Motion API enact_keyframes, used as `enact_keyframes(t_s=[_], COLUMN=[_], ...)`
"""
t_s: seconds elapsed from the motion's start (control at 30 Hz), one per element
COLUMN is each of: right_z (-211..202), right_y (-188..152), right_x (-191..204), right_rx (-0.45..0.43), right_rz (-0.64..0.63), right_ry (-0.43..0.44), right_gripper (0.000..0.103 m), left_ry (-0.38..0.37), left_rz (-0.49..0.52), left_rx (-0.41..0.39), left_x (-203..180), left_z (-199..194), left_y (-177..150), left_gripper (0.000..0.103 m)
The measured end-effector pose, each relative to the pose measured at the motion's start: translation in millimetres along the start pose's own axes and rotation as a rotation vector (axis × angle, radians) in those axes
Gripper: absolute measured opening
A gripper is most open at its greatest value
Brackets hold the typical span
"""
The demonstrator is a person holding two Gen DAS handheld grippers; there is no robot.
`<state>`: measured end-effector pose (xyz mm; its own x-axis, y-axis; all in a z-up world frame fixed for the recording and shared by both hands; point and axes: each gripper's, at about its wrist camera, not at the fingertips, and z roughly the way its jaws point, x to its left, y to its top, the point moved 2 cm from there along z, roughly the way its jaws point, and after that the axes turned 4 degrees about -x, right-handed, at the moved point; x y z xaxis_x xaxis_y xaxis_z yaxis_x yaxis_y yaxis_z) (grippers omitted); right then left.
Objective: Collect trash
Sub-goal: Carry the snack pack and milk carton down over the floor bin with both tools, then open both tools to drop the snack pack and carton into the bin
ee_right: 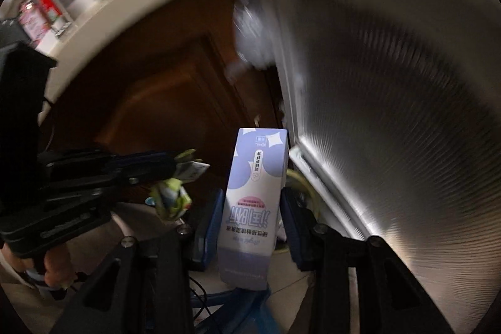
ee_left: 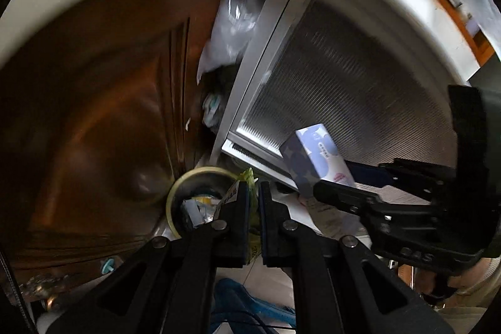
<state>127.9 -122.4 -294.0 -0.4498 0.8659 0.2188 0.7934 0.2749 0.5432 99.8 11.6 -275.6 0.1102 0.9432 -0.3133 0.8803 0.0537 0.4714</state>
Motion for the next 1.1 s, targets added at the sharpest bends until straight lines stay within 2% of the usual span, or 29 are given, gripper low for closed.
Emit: enact_keyframes(t_s=[0.3,0.37,0.53,0.77,0.83,0.97,1.03,1.1], right_z=[75,84,100,109,110,109,110,110], right_y=[-16,-17,-20,-21,-21,-23,-23,-24], right_x=[-20,-24,-29,-30,-28,-25,-24,-24], right_rx=[0.098,0.11,0.142,0.176,0.178,0.185,0.19,0.19], right_rz=[0.024,0.035,0.046,0.055,0.055,0.067,0.075,0.081], right_ry=[-0.024,-0.022,-0.023,-0.015,-0.011,-0.003,-0.004,-0.004], right_gripper=[0.037,0.038,0.038,0.038,0.038,0.039,0.046,0.059], left_ry=[0.012,0.02,0.063,0.106,0.11,0.116,0.122,0.122], left_rz=[0.042,0.067,0.094,0.045,0.027,-0.008,-0.011,-0.015], left_rx=[0.067,0.082,0.097,0.111,0.124,0.123,0.119,0.121], left_x=[19,19,21,37,41,50,53,54], left_z=[58,70,85,87,86,81,79,79], left_y=[-9,-10,-13,-13,-14,-16,-17,-20], left_gripper=[0.007,0.015,0.044,0.07,0.087,0.09,0.091,0.094])
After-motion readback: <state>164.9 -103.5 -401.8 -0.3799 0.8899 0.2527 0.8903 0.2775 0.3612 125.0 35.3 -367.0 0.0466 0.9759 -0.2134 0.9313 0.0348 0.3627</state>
